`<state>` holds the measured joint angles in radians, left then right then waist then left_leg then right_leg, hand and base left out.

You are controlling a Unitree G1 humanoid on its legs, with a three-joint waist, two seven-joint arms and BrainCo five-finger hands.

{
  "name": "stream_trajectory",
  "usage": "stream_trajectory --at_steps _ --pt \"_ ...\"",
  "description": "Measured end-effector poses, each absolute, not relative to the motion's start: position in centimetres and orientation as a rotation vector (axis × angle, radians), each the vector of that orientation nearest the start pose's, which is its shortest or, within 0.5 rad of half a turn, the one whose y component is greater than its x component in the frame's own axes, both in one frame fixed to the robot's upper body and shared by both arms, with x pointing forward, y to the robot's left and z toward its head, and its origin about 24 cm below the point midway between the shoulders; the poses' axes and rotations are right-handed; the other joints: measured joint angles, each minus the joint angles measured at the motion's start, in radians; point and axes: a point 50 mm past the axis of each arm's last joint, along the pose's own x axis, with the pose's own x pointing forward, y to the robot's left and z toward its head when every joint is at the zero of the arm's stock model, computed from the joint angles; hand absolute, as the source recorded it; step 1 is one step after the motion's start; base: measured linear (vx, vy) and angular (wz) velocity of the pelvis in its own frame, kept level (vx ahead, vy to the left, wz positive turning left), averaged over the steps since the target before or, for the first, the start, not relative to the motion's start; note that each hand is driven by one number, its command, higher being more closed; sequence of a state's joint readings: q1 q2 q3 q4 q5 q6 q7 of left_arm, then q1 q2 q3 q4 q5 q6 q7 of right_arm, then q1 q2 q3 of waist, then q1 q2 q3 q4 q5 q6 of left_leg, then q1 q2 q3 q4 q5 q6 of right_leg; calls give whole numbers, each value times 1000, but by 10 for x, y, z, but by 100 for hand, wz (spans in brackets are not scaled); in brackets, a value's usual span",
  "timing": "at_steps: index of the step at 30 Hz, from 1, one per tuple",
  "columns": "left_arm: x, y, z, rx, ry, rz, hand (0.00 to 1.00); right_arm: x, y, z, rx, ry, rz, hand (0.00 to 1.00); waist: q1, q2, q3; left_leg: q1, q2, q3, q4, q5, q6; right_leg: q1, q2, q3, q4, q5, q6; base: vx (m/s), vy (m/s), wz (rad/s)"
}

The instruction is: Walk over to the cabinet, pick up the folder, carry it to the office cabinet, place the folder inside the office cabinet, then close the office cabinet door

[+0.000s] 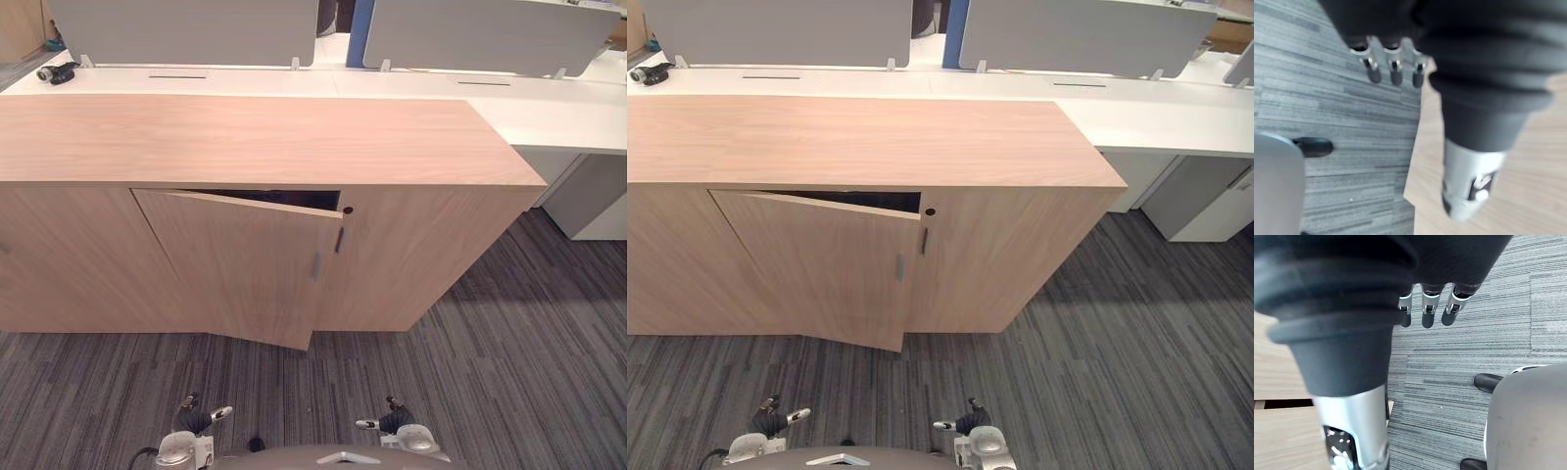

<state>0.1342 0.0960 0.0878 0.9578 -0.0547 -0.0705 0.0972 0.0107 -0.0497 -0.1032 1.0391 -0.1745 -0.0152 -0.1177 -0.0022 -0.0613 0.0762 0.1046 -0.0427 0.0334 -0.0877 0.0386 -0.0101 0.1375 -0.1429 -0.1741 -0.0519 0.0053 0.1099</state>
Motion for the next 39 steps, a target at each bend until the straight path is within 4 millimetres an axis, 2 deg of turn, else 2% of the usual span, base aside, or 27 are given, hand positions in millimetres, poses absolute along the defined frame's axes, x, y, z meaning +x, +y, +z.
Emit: stream_trajectory --at_steps 10,18,39 --pt "97 210 -155 57 1039 265 0 126 -189 -156 -185 1065 -155 0 -1 1 1 2 -1 2 0 -10 3 3 0 0 1 -6 7 7 -4 0" --pt "99 210 -156 52 1052 266 0 129 -192 -154 -166 1060 -183 0 -7 12 23 3 -4 0 0 -12 3 7 0 -5 0 -7 6 0 -12 0" --pt "100 208 -158 42 1074 244 0 124 -195 -157 -65 1088 -261 0 -12 10 27 3 -5 -4 0 -22 6 11 -1 -19 1 -22 7 -12 -12 2"
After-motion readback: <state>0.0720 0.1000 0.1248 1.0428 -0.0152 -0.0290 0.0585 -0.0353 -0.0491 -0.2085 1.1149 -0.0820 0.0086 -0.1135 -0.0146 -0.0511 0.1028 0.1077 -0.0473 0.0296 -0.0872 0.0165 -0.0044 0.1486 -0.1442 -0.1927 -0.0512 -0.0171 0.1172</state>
